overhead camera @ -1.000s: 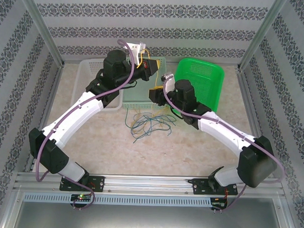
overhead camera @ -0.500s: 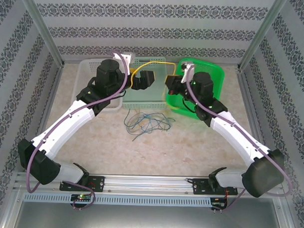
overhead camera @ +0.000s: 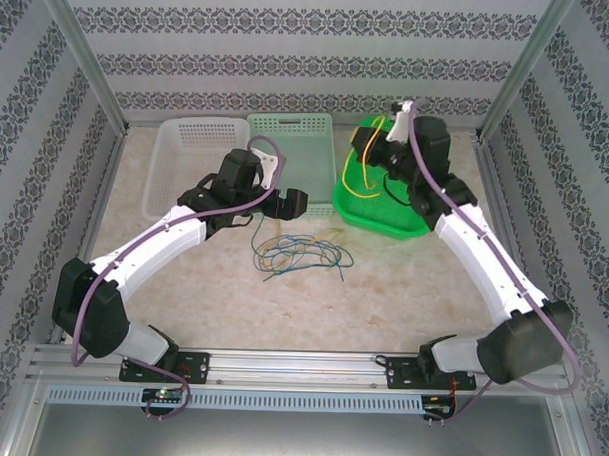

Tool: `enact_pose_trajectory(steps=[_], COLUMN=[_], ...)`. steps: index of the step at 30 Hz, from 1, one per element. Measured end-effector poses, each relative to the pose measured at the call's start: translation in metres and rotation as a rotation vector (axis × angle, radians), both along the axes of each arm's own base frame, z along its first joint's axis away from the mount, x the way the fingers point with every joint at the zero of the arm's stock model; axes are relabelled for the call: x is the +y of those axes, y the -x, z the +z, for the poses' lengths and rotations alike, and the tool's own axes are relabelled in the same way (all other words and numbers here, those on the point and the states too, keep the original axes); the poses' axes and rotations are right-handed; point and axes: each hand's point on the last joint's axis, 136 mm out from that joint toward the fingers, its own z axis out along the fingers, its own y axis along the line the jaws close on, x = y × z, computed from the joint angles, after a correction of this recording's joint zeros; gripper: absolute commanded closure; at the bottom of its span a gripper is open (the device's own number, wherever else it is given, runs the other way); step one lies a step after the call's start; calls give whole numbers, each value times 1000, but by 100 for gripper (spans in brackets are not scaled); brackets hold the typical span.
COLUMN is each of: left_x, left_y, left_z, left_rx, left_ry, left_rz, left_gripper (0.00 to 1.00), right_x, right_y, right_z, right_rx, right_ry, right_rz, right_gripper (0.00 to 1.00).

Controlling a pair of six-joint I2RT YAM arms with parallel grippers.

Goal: Untangle the cables

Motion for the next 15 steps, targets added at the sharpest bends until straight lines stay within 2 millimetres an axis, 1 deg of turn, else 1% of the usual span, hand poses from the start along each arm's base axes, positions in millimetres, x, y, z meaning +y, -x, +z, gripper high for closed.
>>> enact_pose_trajectory(steps=[1,3,4,6,7,8,9,11,12,14,15], left_x=[1,2,2,3,3,4,4,5,5,5,6], left_y=[0,-1,-1,-1,-1,-1,-2,-2,-2,-2,-3], left_z=[0,-1,-1,-2,-2,-2,-2,-3,-3,-3,-3], left_rx=[0,1,0,0,1,1,0,0,0,0,-1], left_ry=[-4,-8,-10,-12,-13,-15,-17,-20,-21,-23,-25], left_rz=[4,9,11,15,15,18,20,24,25,27,30], left_gripper=[0,0,0,0,0,0,0,0,0,0,0], right_x=[-11,-38,-48,-70,-76,-83,-89,-99,-102,-104,-104], right_y=[-8,-27,-33,-50,-55,-62,-68,-79,-85,-90,-92], right_z=[-7,-32,-45,-85,-100,-121,-141,-173,-188,-210,-220], right_rx=[33,133,181,318,373,442,511,620,667,738,769], right_ry=[10,37,45,51,50,53,56,60,61,69,75], right_rz=[-28,-90,-108,-134,-138,-138,-134,-127,-120,-107,-101], right_gripper=[100,100,100,100,100,100,100,100,100,100,85])
